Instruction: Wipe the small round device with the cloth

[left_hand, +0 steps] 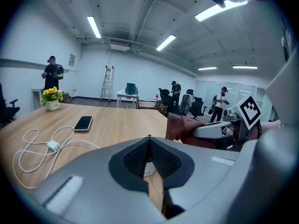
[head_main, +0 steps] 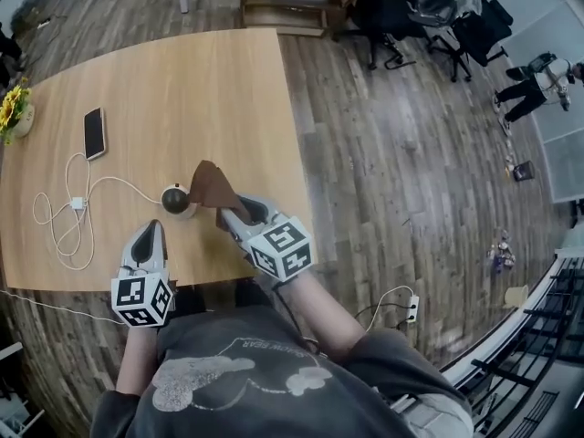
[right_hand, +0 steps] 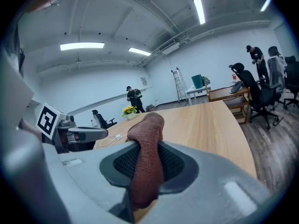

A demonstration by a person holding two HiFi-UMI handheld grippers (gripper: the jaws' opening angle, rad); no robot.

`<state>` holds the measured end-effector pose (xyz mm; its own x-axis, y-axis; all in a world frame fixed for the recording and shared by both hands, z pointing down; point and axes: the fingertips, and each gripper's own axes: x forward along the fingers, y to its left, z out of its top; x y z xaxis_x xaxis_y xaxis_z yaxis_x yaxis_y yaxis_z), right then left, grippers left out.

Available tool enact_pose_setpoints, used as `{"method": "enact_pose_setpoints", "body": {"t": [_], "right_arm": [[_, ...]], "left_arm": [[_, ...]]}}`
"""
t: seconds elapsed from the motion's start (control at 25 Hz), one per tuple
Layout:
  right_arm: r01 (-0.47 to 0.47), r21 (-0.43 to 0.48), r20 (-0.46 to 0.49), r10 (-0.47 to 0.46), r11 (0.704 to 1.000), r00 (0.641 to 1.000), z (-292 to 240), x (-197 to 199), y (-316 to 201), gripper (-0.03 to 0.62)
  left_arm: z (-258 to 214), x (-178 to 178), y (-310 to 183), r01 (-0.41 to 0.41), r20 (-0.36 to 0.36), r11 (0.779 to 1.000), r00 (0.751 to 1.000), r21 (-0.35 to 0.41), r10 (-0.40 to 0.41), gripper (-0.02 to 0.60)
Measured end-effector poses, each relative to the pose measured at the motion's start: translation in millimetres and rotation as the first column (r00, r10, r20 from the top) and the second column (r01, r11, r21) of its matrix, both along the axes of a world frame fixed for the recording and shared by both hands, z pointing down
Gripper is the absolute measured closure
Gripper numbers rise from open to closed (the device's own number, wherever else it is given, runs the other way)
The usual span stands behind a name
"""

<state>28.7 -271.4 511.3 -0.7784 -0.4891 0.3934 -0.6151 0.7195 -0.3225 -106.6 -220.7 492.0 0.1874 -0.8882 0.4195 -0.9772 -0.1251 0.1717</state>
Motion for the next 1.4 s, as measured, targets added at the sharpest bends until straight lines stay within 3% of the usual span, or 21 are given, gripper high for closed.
{"method": "enact_pose_setpoints", "body": {"t": [0.24, 0.48, 0.92, 1.4], "right_arm": [[-0.006, 0.007, -0.001, 0.006, 1.0, 1.0, 4, 9, -6, 0.51], [-0.01, -0.029, -0.022, 0.009, 1.0, 1.0, 16, 5, 25, 0.51], [-0.104, 0.007, -0.07, 0.104, 0.995, 0.992, 9, -18, 107, 0.51], [-0.316, 0.04, -0.105, 0.318, 0.948, 0.942, -4, 20, 235, 0.51]], "left_arm": [[-4, 14, -4, -0.029, 0.046, 0.999, 0.999, 0.013, 0.028, 0.563], [-5, 26, 8, -0.085, 0.014, 0.996, 0.996, 0.033, 0.085, 0.563], [9, -27, 114, -0.062, -0.035, 0.998, 0.997, 0.031, 0.063, 0.563], [2, -36, 225, -0.167, -0.061, 0.982, 0.983, 0.087, 0.173, 0.563]]}}
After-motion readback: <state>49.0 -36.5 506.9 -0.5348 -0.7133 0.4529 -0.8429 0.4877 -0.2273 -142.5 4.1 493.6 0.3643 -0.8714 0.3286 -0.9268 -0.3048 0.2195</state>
